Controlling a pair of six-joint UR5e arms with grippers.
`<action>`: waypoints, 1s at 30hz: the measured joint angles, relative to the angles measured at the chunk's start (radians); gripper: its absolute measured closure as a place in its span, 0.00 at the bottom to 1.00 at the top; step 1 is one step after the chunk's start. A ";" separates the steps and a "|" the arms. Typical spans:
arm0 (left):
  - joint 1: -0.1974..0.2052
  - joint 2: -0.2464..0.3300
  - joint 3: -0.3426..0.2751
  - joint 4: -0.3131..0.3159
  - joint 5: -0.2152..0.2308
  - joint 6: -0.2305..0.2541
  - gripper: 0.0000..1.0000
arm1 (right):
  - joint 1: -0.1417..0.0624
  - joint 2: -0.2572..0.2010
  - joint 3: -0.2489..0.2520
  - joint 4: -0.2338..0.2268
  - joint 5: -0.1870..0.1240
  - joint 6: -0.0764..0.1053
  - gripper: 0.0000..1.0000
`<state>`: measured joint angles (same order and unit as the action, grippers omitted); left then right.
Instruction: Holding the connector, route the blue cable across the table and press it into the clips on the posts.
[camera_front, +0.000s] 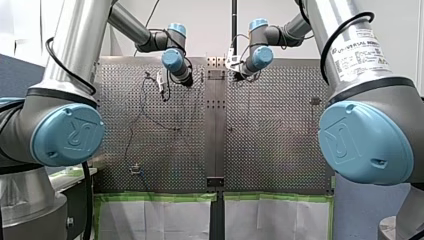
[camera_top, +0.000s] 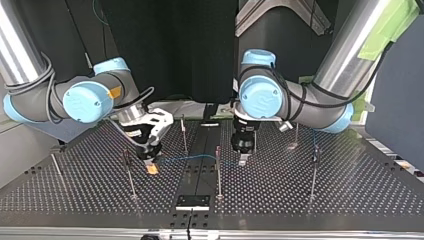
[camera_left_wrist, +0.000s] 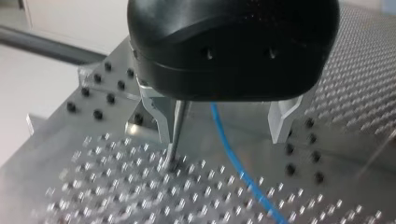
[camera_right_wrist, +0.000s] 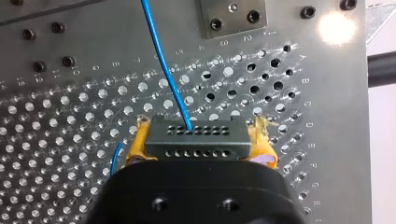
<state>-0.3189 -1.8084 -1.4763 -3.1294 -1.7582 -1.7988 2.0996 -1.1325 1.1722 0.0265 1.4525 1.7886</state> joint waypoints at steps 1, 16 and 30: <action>-0.006 0.009 -0.009 -0.006 0.002 0.000 0.00 | 0.000 0.000 0.000 0.000 0.001 0.000 1.00; -0.071 0.131 -0.074 0.005 -0.002 -0.004 0.00 | -0.009 -0.001 0.000 0.005 0.012 -0.003 1.00; -0.188 0.097 0.007 0.045 -0.108 0.006 0.00 | -0.017 -0.003 0.000 0.007 0.017 -0.003 1.00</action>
<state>-0.5065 -1.7114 -1.4695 -3.0846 -1.8664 -1.7931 2.0828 -1.1359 1.1726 0.0335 1.4697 1.7859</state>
